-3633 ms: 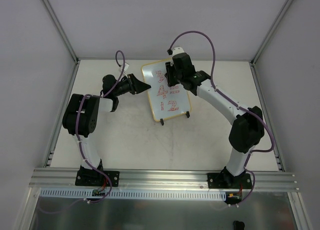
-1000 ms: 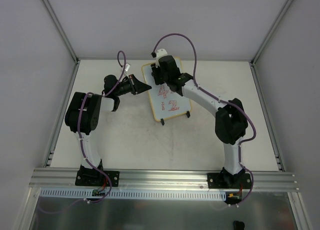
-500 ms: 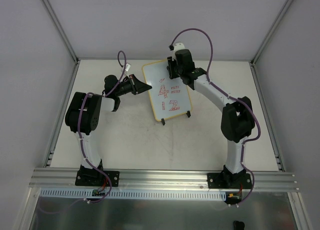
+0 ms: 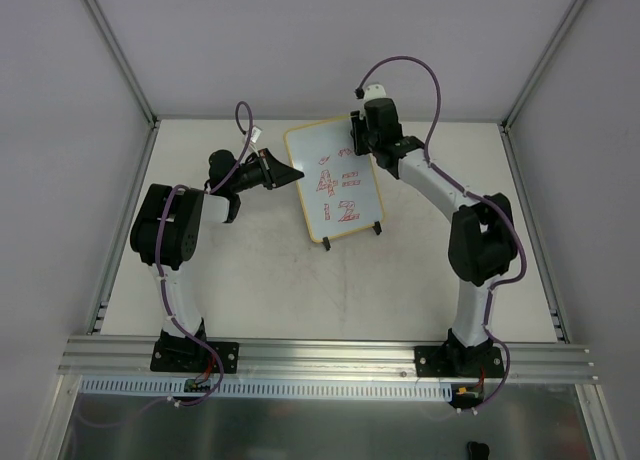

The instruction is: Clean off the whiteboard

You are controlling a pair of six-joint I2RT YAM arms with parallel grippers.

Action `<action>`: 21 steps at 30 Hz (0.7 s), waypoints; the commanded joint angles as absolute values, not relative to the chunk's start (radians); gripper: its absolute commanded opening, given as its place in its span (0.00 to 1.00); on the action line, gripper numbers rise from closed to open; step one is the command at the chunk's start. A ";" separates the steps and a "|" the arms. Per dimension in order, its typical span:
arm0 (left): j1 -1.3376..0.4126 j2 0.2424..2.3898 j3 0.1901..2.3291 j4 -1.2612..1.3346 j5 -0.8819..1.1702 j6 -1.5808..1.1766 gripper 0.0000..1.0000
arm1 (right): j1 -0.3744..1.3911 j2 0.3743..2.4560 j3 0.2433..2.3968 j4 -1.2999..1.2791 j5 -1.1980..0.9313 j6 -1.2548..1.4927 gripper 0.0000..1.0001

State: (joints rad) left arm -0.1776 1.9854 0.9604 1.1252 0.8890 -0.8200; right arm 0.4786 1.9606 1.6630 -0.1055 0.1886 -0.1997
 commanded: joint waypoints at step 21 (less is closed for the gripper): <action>-0.196 1.967 0.954 1.172 0.937 -0.704 0.00 | 0.741 1.937 1.589 -0.014 0.219 -0.196 0.00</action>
